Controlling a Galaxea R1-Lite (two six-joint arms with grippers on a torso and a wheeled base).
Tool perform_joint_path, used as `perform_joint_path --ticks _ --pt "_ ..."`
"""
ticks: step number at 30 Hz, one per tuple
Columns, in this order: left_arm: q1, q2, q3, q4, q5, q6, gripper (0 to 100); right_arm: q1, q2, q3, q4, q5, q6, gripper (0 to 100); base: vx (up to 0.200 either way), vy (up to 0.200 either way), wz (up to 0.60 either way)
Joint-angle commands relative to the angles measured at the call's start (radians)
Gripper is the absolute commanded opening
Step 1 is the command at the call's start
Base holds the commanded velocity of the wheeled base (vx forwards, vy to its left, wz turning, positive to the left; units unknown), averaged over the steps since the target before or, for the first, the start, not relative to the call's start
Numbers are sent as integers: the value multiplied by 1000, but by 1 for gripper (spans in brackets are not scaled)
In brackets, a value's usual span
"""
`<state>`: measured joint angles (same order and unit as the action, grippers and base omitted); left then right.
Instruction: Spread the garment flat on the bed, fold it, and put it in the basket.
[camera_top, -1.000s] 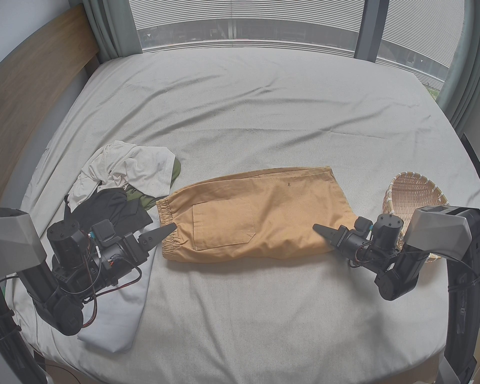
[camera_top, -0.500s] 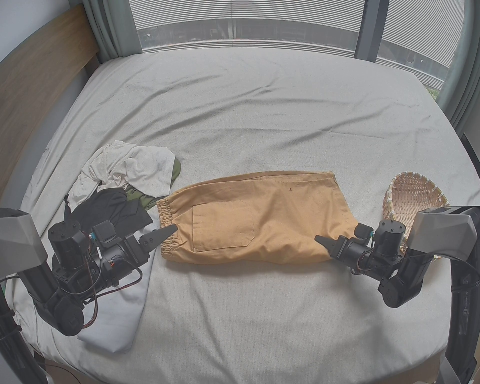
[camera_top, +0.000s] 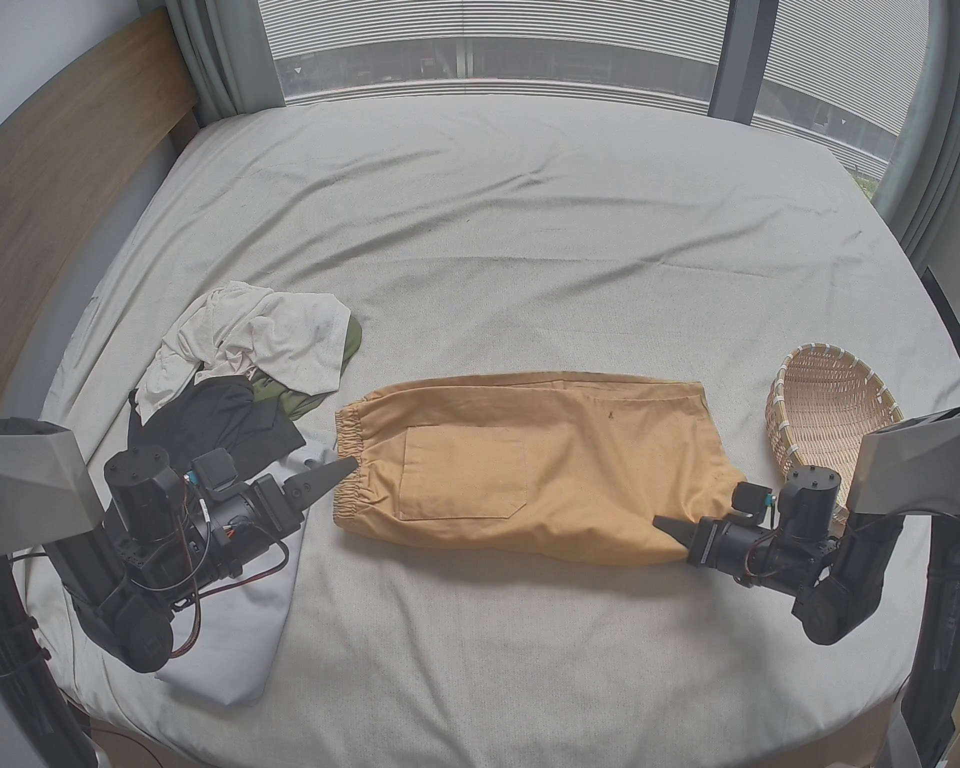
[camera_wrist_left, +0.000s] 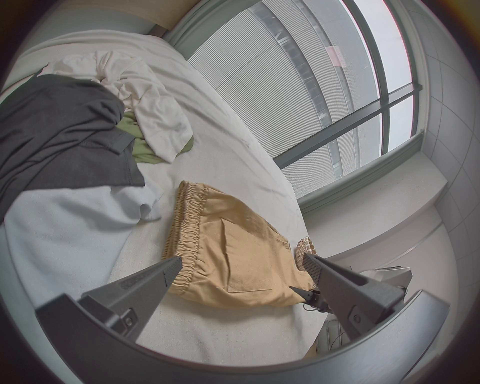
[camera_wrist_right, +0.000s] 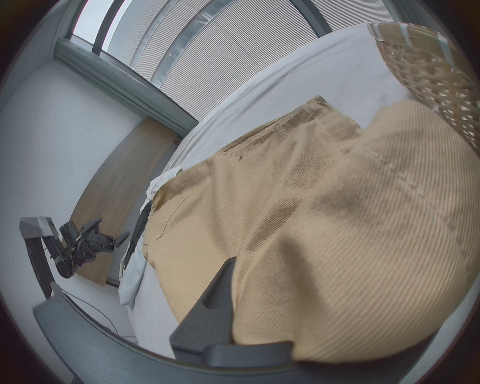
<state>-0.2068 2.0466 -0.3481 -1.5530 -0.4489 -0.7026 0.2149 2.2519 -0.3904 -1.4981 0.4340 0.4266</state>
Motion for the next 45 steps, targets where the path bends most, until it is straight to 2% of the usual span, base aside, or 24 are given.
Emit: perform_joint_path --ticks 1,8,16,30,31,40,45 --pt "-6 47 1 -2 -1 2 100 -31 -43 87 -33 0 -17 0 0 0 0" --pt "-26 104 -2 -2 1 5 100 -69 -52 136 -42 0 -52 0 0 0 0" --pt "-36 179 -14 -2 1 83 100 -72 -55 177 -42 0 -62 0 0 0 0" --pt "-43 208 -34 -2 1 83 100 -74 -48 186 -42 -3 -80 0 0 0 0" --pt "-46 213 -35 -2 1 84 100 -74 -49 186 -42 -5 -80 100 0 0 0" --pt "-56 238 -66 -4 12 86 100 -61 -132 278 -42 -26 -77 100 0 0 0" --pt "-60 238 -69 -2 15 86 100 -108 -219 308 -42 -57 -74 100 0 0 0"
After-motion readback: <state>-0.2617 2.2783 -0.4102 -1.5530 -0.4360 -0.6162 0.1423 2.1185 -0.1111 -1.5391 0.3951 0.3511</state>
